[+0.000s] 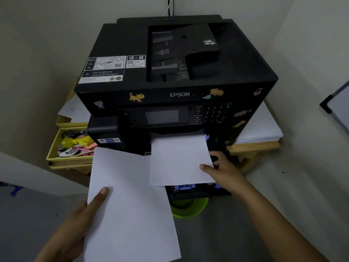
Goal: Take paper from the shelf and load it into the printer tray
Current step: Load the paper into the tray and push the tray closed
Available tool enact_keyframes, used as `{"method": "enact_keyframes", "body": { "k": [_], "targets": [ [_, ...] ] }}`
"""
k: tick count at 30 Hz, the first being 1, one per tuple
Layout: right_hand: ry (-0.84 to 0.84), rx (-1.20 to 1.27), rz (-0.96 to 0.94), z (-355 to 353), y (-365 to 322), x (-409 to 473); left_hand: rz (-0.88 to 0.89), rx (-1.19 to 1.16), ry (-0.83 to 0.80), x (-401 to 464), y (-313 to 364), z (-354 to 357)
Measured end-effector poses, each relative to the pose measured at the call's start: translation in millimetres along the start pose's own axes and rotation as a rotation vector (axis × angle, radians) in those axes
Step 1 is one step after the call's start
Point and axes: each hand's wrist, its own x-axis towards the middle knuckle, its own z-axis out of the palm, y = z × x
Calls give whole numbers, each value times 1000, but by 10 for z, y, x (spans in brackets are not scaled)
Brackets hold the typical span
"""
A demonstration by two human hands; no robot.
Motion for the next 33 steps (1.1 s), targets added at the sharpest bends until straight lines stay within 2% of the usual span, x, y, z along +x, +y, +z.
{"method": "enact_keyframes", "body": {
  "k": [2,4,9,24,30,33],
  "targets": [
    [58,217,109,35,26,-10,11,-12,4,-14,-14,-2],
    [70,237,164,44,31,18,7,-21,13,-16,-32,8],
    [-73,493,251,73,-37,54,17,-34,15,-26,-42,36],
    [-7,571,321,178,-74,251,10,-35,-16,-36,24,40],
    [17,629,283,259,-136,339,-19,-30,27,-103,73,88],
    [-7,547,248,224,-107,321,-28,-33,25,-113,73,64]
  ]
}}
